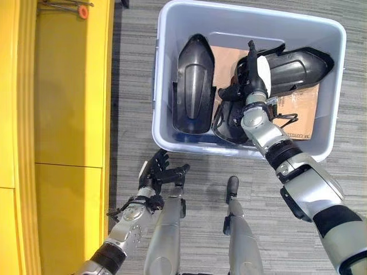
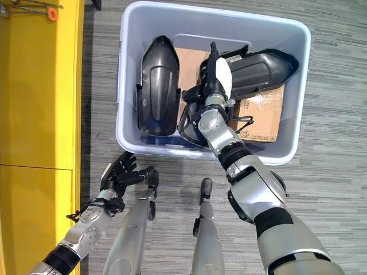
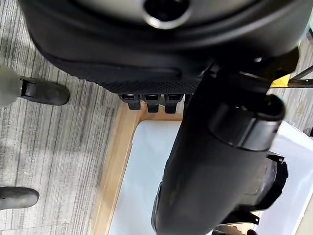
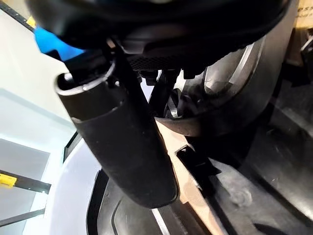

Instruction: Move parts from the plastic box to the shelf.

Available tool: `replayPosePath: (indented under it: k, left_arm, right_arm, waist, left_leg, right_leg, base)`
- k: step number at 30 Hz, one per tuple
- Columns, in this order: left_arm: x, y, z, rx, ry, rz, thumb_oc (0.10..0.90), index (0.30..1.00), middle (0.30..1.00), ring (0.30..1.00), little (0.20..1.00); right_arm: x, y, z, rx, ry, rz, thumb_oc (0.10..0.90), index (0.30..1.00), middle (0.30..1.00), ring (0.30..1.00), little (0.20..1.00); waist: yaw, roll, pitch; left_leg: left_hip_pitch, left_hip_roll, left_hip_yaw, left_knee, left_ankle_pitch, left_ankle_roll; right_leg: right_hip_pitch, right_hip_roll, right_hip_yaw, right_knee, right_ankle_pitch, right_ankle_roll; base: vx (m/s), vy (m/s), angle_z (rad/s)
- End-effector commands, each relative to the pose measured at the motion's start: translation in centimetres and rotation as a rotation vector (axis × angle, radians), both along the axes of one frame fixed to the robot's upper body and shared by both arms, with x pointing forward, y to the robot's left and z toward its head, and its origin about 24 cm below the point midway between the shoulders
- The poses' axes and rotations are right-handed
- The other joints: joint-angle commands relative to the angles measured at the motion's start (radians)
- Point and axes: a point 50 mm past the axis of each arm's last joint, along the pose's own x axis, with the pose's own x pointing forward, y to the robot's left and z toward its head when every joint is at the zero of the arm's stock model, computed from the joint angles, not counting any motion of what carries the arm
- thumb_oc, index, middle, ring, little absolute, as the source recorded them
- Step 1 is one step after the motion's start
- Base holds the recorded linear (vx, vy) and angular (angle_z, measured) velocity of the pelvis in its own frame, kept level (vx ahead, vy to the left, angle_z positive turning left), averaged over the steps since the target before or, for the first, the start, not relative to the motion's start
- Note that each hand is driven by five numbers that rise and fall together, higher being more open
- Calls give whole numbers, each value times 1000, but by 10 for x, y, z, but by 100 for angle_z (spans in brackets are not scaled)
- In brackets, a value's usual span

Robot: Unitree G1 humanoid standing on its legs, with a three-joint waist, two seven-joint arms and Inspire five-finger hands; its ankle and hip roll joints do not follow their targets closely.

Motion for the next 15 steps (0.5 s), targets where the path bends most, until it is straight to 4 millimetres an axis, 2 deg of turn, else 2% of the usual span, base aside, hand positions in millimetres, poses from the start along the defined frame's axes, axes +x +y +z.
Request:
replayPosePath:
  k: [1,4,15]
  left_arm:
    - [-2,-3,20,-48,-126,-1,900,1000,1000,1000,1000]
    - [-3,-2,18,-47,-118,0,900,1000,1000,1000,1000]
    - [-5,-1,16,-41,-114,4,900,1000,1000,1000,1000]
  right_arm:
    - [-8,-13,46,-41,-199,4,900,1000,1000,1000,1000]
    - [-12,-24,41,-58,-208,-13,900,1000,1000,1000,1000]
    - [-19,-45,38,-122,-240,-93,900,1000,1000,1000,1000]
  waist:
    - [-11,-1,-19]
    - [-20,-8,-17]
    - [-27,-9,-8]
  left_leg:
    - [28,19,-35,-35,-22,-17]
    - [37,24,-33,-36,-24,-17]
    - [44,30,-34,-30,-33,-17]
  right_leg:
    - [75,-46,-57,88,-76,23]
    - [79,-44,-57,89,-80,24]
    - [83,-38,-58,98,-88,24]
  base:
    - [1,-3,-5]
    - [6,-6,-2]
    - [0,-12,-4]
